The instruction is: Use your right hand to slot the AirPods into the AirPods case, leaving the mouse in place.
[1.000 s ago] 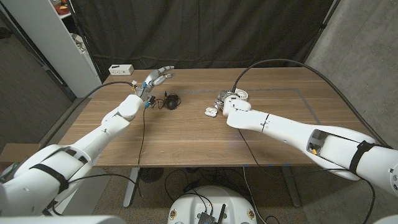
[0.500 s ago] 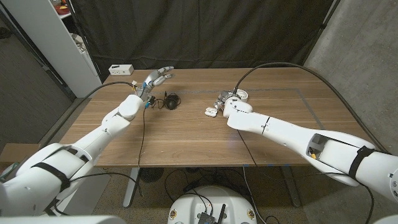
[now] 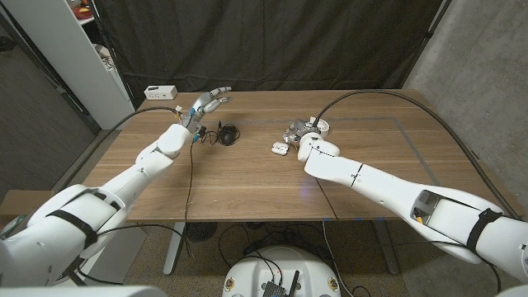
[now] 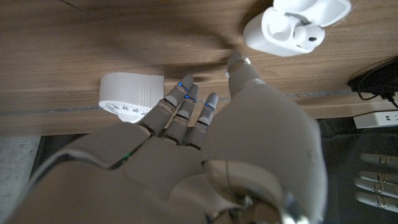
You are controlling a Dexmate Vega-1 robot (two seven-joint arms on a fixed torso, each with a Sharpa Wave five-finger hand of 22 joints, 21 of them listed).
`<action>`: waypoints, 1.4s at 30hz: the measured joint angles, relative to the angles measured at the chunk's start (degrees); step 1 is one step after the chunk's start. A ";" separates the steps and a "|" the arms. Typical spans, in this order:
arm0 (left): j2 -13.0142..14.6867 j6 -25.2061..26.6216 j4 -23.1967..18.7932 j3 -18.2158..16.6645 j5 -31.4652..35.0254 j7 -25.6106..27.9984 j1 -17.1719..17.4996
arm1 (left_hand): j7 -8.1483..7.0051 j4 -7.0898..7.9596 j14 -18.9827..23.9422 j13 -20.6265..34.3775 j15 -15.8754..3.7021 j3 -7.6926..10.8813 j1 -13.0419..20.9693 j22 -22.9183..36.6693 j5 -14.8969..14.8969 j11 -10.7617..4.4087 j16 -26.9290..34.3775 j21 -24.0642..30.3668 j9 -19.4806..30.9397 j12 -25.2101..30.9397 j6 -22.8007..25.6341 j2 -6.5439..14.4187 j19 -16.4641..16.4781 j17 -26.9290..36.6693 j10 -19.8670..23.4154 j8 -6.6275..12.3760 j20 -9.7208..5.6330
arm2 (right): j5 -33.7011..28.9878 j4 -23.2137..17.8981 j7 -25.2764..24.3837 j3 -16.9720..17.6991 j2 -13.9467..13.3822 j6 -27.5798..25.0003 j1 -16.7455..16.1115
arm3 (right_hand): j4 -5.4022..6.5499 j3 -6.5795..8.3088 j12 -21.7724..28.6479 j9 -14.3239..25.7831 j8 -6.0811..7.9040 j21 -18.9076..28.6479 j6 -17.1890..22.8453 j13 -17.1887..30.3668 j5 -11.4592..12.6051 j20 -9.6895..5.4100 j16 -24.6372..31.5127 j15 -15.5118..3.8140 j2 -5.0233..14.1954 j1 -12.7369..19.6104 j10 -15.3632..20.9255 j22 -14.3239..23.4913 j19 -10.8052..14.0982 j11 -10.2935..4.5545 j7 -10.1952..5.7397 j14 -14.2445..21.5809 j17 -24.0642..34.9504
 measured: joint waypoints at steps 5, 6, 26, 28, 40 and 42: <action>-0.05 -0.25 0.32 0.20 0.13 -0.07 -0.51 | 0.00 0.00 0.00 0.00 0.00 0.00 0.29 0.00 0.00 0.00 0.00 0.00 0.00 0.00 0.00 0.29 0.00 0.00 0.00 0.00 0.00 | 0.30 -2.10 -5.14 3.40 0.15 2.76 -4.13 | -0.02 -0.32 0.40 1.24 0.65 0.00 -0.49 0.33 0.01 -0.09 0.83 0.00 -0.30 0.30 0.82 0.12 0.47 -0.15 0.49 0.61 0.44; -0.06 -0.26 0.35 0.25 0.16 -0.08 -0.63 | 0.00 0.00 0.00 0.00 0.00 0.00 0.29 0.00 0.00 0.00 0.00 0.00 0.00 0.00 0.00 0.29 0.00 0.00 0.00 0.00 0.00 | 0.39 -2.24 -6.14 3.63 0.19 3.43 -4.44 | -0.02 -0.32 0.40 1.39 0.85 0.00 -0.49 0.33 0.01 0.06 0.83 0.00 -0.30 0.30 0.82 0.16 0.61 -0.15 0.49 0.61 0.47; 0.82 0.64 -1.27 0.55 1.87 0.57 -1.94 | 0.00 0.00 0.00 -0.01 0.00 0.00 0.29 -0.01 0.00 0.00 0.00 -0.01 -0.01 0.23 0.00 0.29 0.00 0.00 0.00 0.00 -0.01 | 3.99 -6.90 -21.27 13.85 3.64 18.82 -19.91 | 0.63 -1.42 0.40 4.11 2.12 0.00 -2.06 1.26 0.01 0.76 1.94 -0.23 -0.86 0.16 0.38 0.16 0.85 0.28 1.78 1.17 1.54; 0.85 0.64 -1.39 0.56 1.87 0.57 -2.05 | 0.00 0.00 0.00 -0.01 0.00 0.00 0.29 -0.01 0.00 0.00 0.00 -0.01 -0.01 0.23 0.00 0.29 0.00 0.00 0.00 0.00 -0.01 | 4.36 -6.90 -21.44 13.85 3.64 18.83 -19.91 | 1.03 -1.82 -0.14 4.44 1.55 -0.20 -4.07 1.40 0.01 1.38 1.48 -0.18 -1.40 -0.71 -0.76 0.16 0.23 1.00 1.58 -0.04 1.54; 3.41 3.86 -4.84 2.86 5.83 -1.37 -4.11 | -8.21 -1.67 -3.56 -0.16 -0.38 -3.76 8.49 -0.15 2.63 -1.09 0.00 -0.32 -0.16 -0.45 6.13 -8.84 -2.09 0.30 -4.01 1.48 -0.85 | 5.61 -11.22 -18.69 14.46 3.10 14.59 -19.05 | 2.36 -3.15 -1.58 3.77 -1.14 -1.37 -8.65 2.13 0.02 3.01 -0.29 0.02 -1.17 -4.99 -4.31 0.16 -2.65 2.52 2.52 -3.89 1.80; 4.48 3.86 -6.28 3.38 5.83 -1.37 -4.48 | -8.20 -1.40 -4.46 -0.16 -0.14 -4.45 10.43 -0.15 4.22 -1.07 0.00 -0.32 -0.12 -0.45 7.64 -10.77 -2.18 0.29 -4.56 1.85 -0.93 | 5.82 -11.22 -18.34 14.46 3.10 14.05 -19.05 | 2.53 -3.32 -1.59 3.57 -1.35 -1.38 -8.87 2.19 0.02 3.30 -0.29 0.01 -1.11 -5.38 -4.61 0.16 -2.95 2.81 2.73 -4.12 1.80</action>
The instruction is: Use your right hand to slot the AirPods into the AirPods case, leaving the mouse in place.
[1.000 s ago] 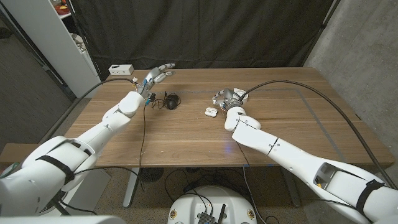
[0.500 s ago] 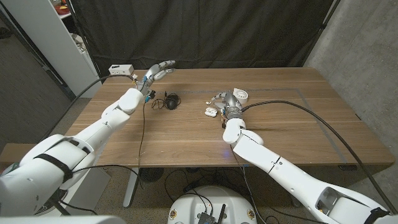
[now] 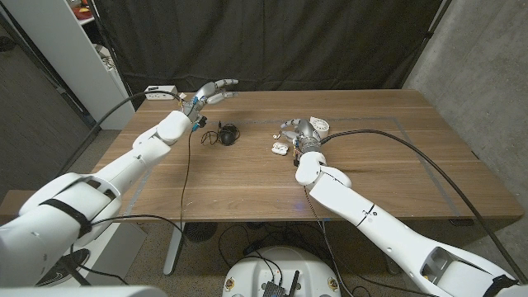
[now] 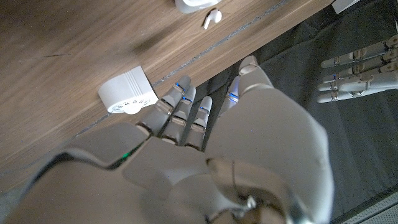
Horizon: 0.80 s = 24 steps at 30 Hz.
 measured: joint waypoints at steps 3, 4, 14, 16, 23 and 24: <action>2.36 2.76 -3.26 0.57 4.05 -2.42 -0.35 | 0.01 -0.08 -0.59 0.00 -0.16 -0.40 2.04 0.00 1.41 0.26 0.00 0.00 0.12 0.00 0.56 -1.08 -0.32 0.26 -0.81 0.02 -0.32 | -0.06 -1.65 0.46 0.31 -0.81 -1.45 0.30 | 0.07 -0.07 0.00 -0.07 -0.22 -0.28 -0.07 0.00 0.00 0.31 -0.28 0.01 -0.33 -0.33 -0.42 0.00 -0.31 0.42 0.07 -0.39 0.00; 3.47 4.12 -4.95 0.61 5.67 -3.06 -0.35 | 0.01 0.17 -0.58 0.00 -0.16 -0.64 2.22 0.00 1.55 0.34 0.00 0.00 0.12 0.00 0.56 -1.15 -0.32 0.26 -0.89 0.12 -0.31 | -0.37 -2.57 0.81 -0.16 -1.15 -2.44 1.00 | 0.22 -0.22 -0.13 -0.17 -0.22 -0.28 -0.18 0.00 0.00 0.31 -0.44 0.01 -0.53 -0.84 -0.64 0.00 -0.31 0.64 0.21 -0.82 0.00; 7.60 7.85 -11.87 -1.15 9.91 0.43 3.00 | 0.58 3.88 0.61 0.16 -1.35 -3.68 0.05 0.17 3.45 -1.10 0.71 0.56 0.66 0.92 2.86 0.38 1.08 0.37 1.44 0.12 -1.70 | -3.58 -5.53 10.55 -10.44 -3.32 -16.37 11.08 | 0.93 -1.90 -0.20 -0.87 0.02 -0.04 3.74 0.27 -0.03 1.04 -0.88 0.17 -1.74 -4.74 0.14 0.00 0.42 2.81 4.86 -1.65 -0.02; 7.62 7.94 -11.99 -1.58 9.91 1.33 3.70 | 0.58 4.45 1.23 0.17 -1.50 -3.76 -0.39 0.16 3.45 -0.91 0.89 0.77 0.66 1.30 2.86 0.82 1.14 0.53 2.27 0.12 -1.76 | -3.87 -5.41 12.40 -12.76 -3.26 -19.00 13.34 | 0.61 -2.22 -0.20 -1.00 0.02 -0.04 3.65 0.19 -0.02 1.36 -1.13 0.00 -1.74 -4.75 -0.10 -0.01 0.10 3.40 6.00 -1.82 -0.12; 6.86 7.95 -11.06 -3.12 8.63 4.17 6.03 | 0.89 5.23 2.22 0.16 -1.54 -3.76 -1.08 0.16 4.06 -0.89 1.11 0.98 0.83 1.78 3.16 1.80 2.21 0.53 3.04 0.13 -1.74 | -3.07 -1.49 20.41 -21.24 -0.82 -30.25 22.82 | -0.04 -2.00 -0.19 -1.77 -1.03 -0.04 2.85 -0.18 0.23 2.17 -2.01 0.20 -2.12 -4.36 -0.32 -0.01 -0.71 4.62 7.81 -2.85 -0.72; 6.64 7.95 -10.56 -3.32 8.63 4.17 6.35 | 0.89 5.42 2.67 0.16 -1.53 -3.91 -0.95 0.16 4.06 -0.70 1.11 0.98 0.92 1.78 3.16 2.19 2.19 0.53 3.23 0.13 -1.72 | -2.72 -1.49 21.43 -21.24 -0.82 -31.66 22.82 | -0.19 -1.86 -0.19 -2.09 -1.46 -0.04 2.69 -0.33 0.23 2.17 -2.16 0.20 -2.12 -4.36 -0.17 -0.01 -0.71 4.76 7.55 -2.85 -0.88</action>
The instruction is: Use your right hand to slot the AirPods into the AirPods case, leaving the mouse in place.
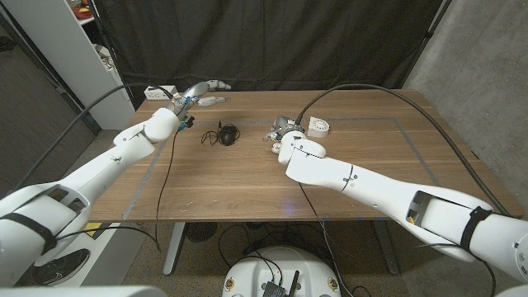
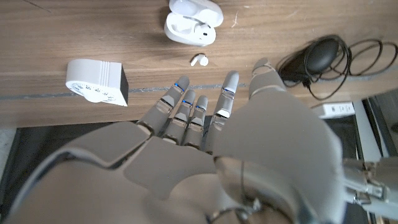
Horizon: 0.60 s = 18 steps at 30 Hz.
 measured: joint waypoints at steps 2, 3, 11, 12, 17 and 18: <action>-0.48 -0.34 0.80 -0.23 -0.97 1.70 0.30 | 0.00 0.12 0.07 0.00 -0.06 0.00 -0.21 0.00 0.00 -0.24 0.00 0.00 0.00 0.00 0.00 0.19 0.13 0.00 0.38 0.00 -0.13 | 0.55 3.75 1.16 -5.39 2.01 -1.91 6.37 | -0.34 -0.14 -0.18 -0.62 -0.73 0.00 -0.21 -0.32 0.00 0.00 0.00 0.00 0.00 0.00 0.07 0.00 0.00 0.07 -0.21 0.00 -0.26; -0.70 -0.34 1.20 -0.29 -0.97 1.70 0.36 | 0.21 0.26 0.07 0.00 -0.07 -0.14 -0.28 0.00 0.00 -0.24 0.00 0.00 0.00 0.00 0.21 0.26 0.20 0.00 0.38 0.00 -0.20 | 0.77 3.75 1.52 -5.39 2.01 -2.67 6.37 | -0.56 0.07 -0.22 -0.97 -1.22 0.00 -0.43 -0.53 0.00 0.00 0.00 -0.01 0.00 0.00 0.30 0.00 0.00 0.30 0.05 0.01 -0.35; -2.52 -2.02 4.80 -0.49 -2.59 4.20 0.44 | 0.25 1.23 0.69 -0.01 -0.06 -0.64 -1.09 0.00 0.00 -0.41 0.21 0.21 0.00 0.00 0.57 1.07 0.52 0.00 0.68 0.00 -0.52 | 1.45 8.35 0.94 -10.62 4.44 -5.44 12.39 | -1.32 0.84 -0.22 -2.16 -2.78 0.00 -1.15 -1.07 0.00 0.08 0.00 -0.21 0.20 1.31 0.68 0.00 -0.52 0.68 3.35 1.45 -0.63; -2.69 -2.02 5.13 -0.49 -2.59 4.20 0.44 | 0.25 1.23 0.69 -0.01 -0.06 -0.64 -1.22 0.00 0.00 -0.41 0.22 0.21 0.00 0.00 0.57 1.20 0.52 -0.01 0.68 0.00 -0.52 | 1.49 8.35 0.74 -10.62 4.44 -5.48 12.39 | -1.60 1.12 -0.22 -2.38 -3.15 0.00 -1.81 -1.16 0.00 0.09 0.00 -0.19 0.42 1.94 0.68 0.00 -0.52 0.68 2.48 1.88 -0.68; -3.35 -2.79 6.60 -0.24 -3.00 5.07 0.26 | 0.55 1.23 0.68 -0.01 -0.06 -0.64 -1.22 0.00 0.00 -0.34 0.22 0.21 0.00 0.00 0.88 1.20 0.82 -0.01 0.90 0.00 -0.22 | 1.81 11.32 0.07 -12.27 5.83 -5.18 14.16 | -1.82 1.34 -0.66 -3.35 -4.08 0.00 -2.78 -1.70 0.00 -0.23 0.00 -0.21 0.69 3.10 0.68 0.00 -0.83 0.68 0.96 2.06 -0.88; -3.37 -2.82 6.65 -0.22 -3.02 5.10 0.25 | 0.55 1.22 0.68 -0.01 -0.06 -0.64 -1.22 0.00 0.00 -0.26 0.22 0.21 0.00 0.00 0.88 1.20 0.82 -0.07 0.98 0.00 -0.22 | 1.83 11.46 0.02 -12.32 5.89 -5.09 14.23 | -1.82 1.34 -0.66 -3.48 -4.08 0.00 -2.51 -1.70 0.00 -0.23 0.00 -0.21 0.69 3.10 0.68 0.00 -0.83 0.68 1.24 2.06 -0.88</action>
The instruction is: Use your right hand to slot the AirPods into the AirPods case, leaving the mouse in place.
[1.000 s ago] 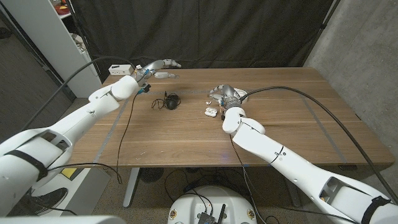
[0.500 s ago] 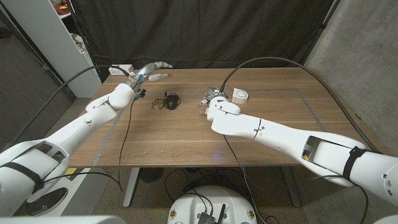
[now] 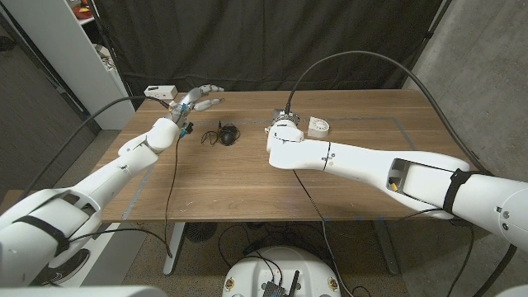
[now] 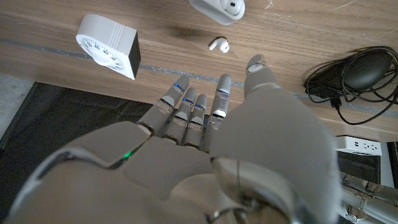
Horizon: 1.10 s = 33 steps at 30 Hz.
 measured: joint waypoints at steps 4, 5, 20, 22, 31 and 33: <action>-0.33 -0.61 0.63 0.24 -0.29 0.38 -0.02 | 0.12 0.17 0.06 0.00 -0.01 -0.17 -0.21 0.00 0.00 0.00 0.00 0.00 0.00 0.28 0.13 0.24 0.00 -0.10 0.00 0.00 0.00 | 0.03 2.55 -0.80 -0.42 0.97 1.40 0.61 | 0.00 0.00 0.00 -0.31 0.00 0.00 1.22 -0.25 0.00 0.00 0.30 0.00 0.11 0.11 0.14 0.00 0.00 -0.14 1.16 0.44 0.00; -0.34 -0.67 0.68 0.26 -0.29 0.40 -0.02 | 0.44 0.24 0.58 0.00 -0.05 -0.25 0.12 0.00 0.00 0.02 0.00 0.00 0.00 0.44 0.44 0.56 0.00 -0.10 0.36 0.00 -0.01 | 0.03 2.81 -0.87 -0.42 1.06 1.56 0.62 | 0.00 0.00 0.00 -0.38 0.00 0.00 1.70 -0.26 0.00 0.00 0.39 0.06 0.23 0.23 0.60 0.00 0.00 -0.15 1.06 0.77 0.00; -0.26 -3.11 1.67 0.45 -0.27 1.80 0.38 | 1.07 0.83 1.74 -0.15 -0.31 -0.86 0.23 -0.01 -0.46 -0.22 0.00 -0.01 -0.01 0.83 2.29 1.13 1.02 -0.37 1.81 0.00 -1.02 | -1.59 12.69 -1.83 0.83 3.71 9.83 -0.68 | 0.00 0.00 0.67 -1.41 0.47 0.26 4.45 -0.79 0.00 -0.51 1.78 0.00 0.53 0.53 3.28 0.00 0.51 -1.24 0.52 3.48 0.16; -0.28 -3.35 2.08 0.45 -0.26 1.80 0.29 | 1.33 0.69 1.97 -0.15 -0.09 -1.06 0.23 -0.01 -0.58 -0.22 0.00 -0.01 -0.01 0.83 2.56 1.12 1.02 -0.37 1.81 0.00 -1.02 | -1.92 13.66 -1.83 1.02 4.07 10.55 -0.87 | 0.00 0.00 0.67 -1.40 0.47 0.26 4.44 -0.79 0.00 -0.51 1.78 0.00 0.53 0.53 3.28 0.00 0.51 -1.24 0.50 3.48 0.16; -0.77 -4.52 3.91 0.86 -0.26 1.63 -0.69 | 0.78 0.92 2.05 -0.15 0.00 -1.76 -0.09 -0.16 -1.10 0.00 -0.27 -0.01 -0.01 0.83 3.12 0.80 1.01 -0.37 2.05 0.00 -1.02 | -3.80 18.27 -1.11 1.49 5.56 13.84 -1.80 | 0.00 0.00 0.43 -1.87 -0.22 0.26 3.62 -1.06 0.00 -0.51 1.78 -0.20 0.53 0.53 2.98 -0.01 0.51 -1.34 -0.31 3.27 0.16; -0.82 -4.55 4.09 0.90 -0.26 1.61 -0.74 | 1.07 0.92 2.05 -0.15 0.00 -1.76 -0.39 -0.05 -1.12 0.05 -0.27 -0.01 -0.01 0.83 3.42 1.11 1.01 -0.37 2.10 0.00 -1.02 | -4.24 19.08 -0.86 1.58 5.83 14.41 -2.01 | 0.00 0.00 0.43 -1.93 -0.22 0.26 3.62 -1.06 0.00 -0.51 1.78 -0.20 0.35 0.70 2.98 0.00 0.51 -1.34 -0.31 3.27 0.16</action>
